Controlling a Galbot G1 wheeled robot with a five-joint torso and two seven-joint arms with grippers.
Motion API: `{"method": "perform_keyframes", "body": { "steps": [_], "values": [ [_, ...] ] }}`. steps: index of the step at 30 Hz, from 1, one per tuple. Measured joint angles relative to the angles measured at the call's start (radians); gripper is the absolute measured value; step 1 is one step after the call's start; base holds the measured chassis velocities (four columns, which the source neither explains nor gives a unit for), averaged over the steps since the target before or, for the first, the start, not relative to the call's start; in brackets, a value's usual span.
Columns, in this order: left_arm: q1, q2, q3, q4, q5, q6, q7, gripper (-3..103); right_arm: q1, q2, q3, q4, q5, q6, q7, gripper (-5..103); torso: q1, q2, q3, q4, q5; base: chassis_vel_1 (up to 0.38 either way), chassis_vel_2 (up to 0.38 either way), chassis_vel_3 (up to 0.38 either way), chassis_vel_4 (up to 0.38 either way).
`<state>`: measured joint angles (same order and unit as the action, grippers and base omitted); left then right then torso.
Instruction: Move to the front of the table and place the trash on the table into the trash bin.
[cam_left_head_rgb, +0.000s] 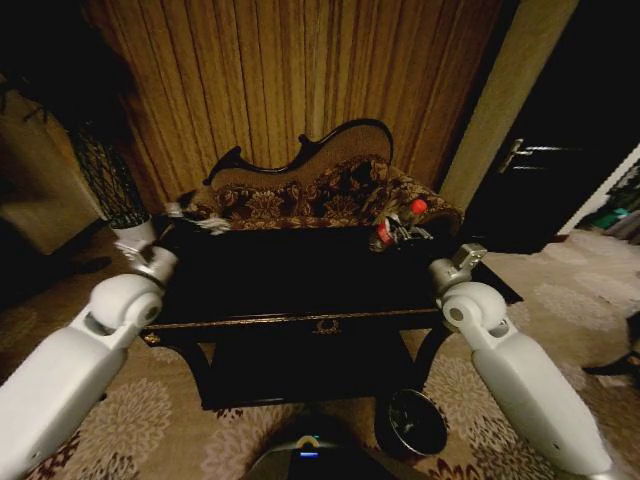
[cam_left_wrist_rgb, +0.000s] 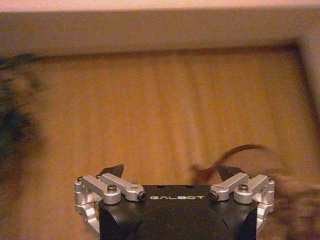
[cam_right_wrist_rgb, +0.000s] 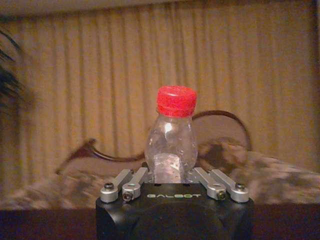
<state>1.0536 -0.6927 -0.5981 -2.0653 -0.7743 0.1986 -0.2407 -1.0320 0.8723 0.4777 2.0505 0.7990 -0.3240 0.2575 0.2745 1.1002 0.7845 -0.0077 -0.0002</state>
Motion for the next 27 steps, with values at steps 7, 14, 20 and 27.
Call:
{"method": "perform_keyframes", "body": {
  "steps": [7,14,20,27],
  "values": [
    [0.207,-0.048,-0.297,-0.080,-0.060,0.135,-0.011,100,-0.031,-0.026,0.042,-0.024,-0.038,-0.004,0.005,26,0.000,0.000,0.000,0.0009,0.0000,0.000,0.000,0.000,0.000],
    [0.288,-0.070,-0.388,-0.138,-0.076,0.181,-0.008,100,-0.041,-0.041,0.058,-0.007,-0.019,-0.019,0.009,26,0.000,0.000,0.000,0.0005,0.0003,0.000,0.000,0.000,0.000],
    [0.289,-0.067,-0.372,-0.138,-0.071,0.177,0.010,100,-0.079,-0.051,0.076,0.012,0.005,-0.024,0.011,26,0.000,0.000,0.000,0.0003,0.0000,0.000,0.000,0.000,0.000],
    [0.295,-0.062,-0.369,-0.156,-0.043,0.161,0.018,100,-0.085,-0.052,0.081,0.029,0.008,-0.024,0.012,26,0.000,0.000,0.000,0.0006,0.0002,0.000,0.000,0.000,0.000]
  ]
}}
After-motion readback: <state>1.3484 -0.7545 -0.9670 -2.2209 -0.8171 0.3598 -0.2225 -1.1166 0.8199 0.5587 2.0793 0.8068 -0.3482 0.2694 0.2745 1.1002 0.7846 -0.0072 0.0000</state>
